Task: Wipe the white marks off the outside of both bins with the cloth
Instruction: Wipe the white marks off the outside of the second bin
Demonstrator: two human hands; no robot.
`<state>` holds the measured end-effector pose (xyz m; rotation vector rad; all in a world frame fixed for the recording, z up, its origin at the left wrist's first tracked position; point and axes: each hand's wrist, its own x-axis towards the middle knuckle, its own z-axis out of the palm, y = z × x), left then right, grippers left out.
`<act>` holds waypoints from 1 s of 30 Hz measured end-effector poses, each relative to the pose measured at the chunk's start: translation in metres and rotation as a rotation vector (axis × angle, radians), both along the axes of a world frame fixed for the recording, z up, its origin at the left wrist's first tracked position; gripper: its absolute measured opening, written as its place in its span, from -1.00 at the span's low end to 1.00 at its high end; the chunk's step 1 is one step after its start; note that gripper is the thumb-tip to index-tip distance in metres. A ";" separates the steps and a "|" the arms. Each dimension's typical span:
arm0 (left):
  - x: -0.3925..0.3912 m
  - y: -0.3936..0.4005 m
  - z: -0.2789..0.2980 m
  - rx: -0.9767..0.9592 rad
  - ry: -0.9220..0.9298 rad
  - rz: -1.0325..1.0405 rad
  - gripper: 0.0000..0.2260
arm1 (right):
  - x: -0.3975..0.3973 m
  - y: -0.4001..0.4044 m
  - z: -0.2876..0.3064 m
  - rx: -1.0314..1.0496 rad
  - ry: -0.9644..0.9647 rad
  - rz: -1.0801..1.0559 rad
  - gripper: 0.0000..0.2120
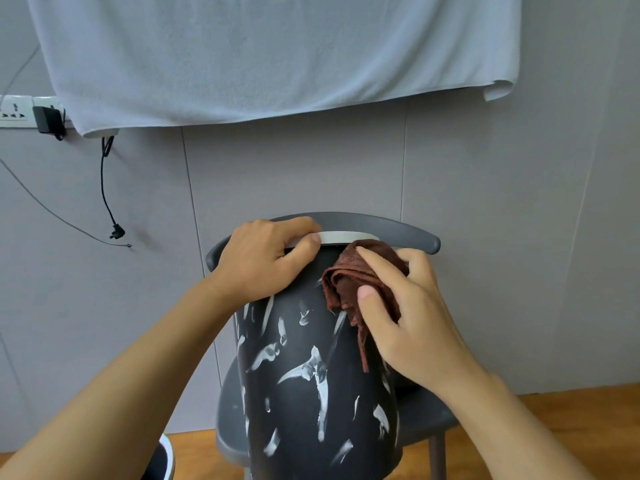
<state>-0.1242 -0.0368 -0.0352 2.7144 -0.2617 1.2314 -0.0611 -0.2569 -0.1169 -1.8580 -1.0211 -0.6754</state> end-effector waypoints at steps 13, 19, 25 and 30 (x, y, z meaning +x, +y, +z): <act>-0.002 -0.017 0.010 0.132 0.056 0.032 -0.66 | -0.008 0.015 0.004 0.124 -0.115 -0.066 -0.54; 0.000 -0.012 0.009 0.121 0.024 0.011 -0.70 | -0.017 0.004 -0.004 -0.012 -0.148 -0.092 -0.62; 0.004 -0.010 0.004 0.129 -0.037 0.007 -0.68 | -0.009 0.004 0.008 0.123 -0.079 -0.170 -0.69; 0.003 -0.013 0.004 0.149 -0.056 -0.006 -0.69 | -0.010 0.011 0.002 0.178 -0.102 -0.225 -0.68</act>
